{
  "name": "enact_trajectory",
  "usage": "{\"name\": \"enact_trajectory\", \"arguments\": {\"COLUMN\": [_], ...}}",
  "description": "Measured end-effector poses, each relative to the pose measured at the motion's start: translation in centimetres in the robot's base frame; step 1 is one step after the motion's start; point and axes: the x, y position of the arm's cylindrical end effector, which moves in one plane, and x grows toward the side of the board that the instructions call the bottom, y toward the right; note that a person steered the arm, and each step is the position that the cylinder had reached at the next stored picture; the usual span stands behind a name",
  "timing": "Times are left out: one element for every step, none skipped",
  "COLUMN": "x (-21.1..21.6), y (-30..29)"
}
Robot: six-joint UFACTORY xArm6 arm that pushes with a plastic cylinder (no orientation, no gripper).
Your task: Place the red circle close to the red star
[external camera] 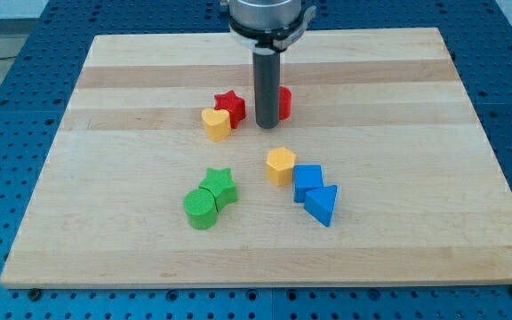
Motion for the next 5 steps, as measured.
{"name": "enact_trajectory", "arguments": {"x": [-0.3, -0.3, -0.2, -1.7, -3.3], "y": [0.5, 3.6, 7.1, 7.7, 7.0]}}
